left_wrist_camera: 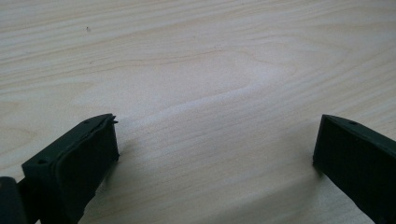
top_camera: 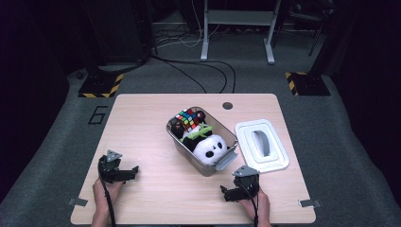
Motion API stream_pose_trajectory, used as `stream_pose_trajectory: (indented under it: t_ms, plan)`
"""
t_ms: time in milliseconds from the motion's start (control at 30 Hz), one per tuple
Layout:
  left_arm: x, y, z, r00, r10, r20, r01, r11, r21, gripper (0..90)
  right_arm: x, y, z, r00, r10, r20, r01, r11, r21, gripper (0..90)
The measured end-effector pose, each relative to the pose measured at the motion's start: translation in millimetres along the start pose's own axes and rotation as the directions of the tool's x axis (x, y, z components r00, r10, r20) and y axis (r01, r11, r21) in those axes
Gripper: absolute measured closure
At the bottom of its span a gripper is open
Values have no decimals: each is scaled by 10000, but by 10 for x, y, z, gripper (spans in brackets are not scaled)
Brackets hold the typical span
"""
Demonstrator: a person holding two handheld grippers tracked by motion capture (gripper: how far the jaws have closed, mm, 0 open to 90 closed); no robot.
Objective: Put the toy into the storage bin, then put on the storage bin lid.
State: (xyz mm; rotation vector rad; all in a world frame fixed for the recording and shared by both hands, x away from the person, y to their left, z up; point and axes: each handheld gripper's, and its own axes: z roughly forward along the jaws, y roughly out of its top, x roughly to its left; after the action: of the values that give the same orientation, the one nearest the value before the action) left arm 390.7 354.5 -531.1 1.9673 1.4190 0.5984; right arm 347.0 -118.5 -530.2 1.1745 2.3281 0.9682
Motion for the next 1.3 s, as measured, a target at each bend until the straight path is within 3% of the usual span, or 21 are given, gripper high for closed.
stream_pose_trajectory:
  t_ms: [600,767,1033,1133,1300]
  plan:
    - [-8,5,17,9999,-163,-33,162,9998,-133,1,-6,3,-4,10000,-15,-10,15,10000,56,0]
    - [-7,5,17,9999,-168,-30,167,9998,-139,2,-5,24,-4,9998,218,-20,-217,9995,216,1]
    - [-6,7,16,9999,-156,-39,156,9998,-112,2,-89,40,-32,9990,410,-159,-406,9989,237,29]
    - [-7,7,16,9999,-161,-47,161,9998,-114,2,-152,42,-55,9995,316,-84,-314,9992,258,33]
    - [-7,7,18,9999,-159,-40,158,9998,-143,3,-253,81,-112,9980,603,172,-606,9980,180,42]
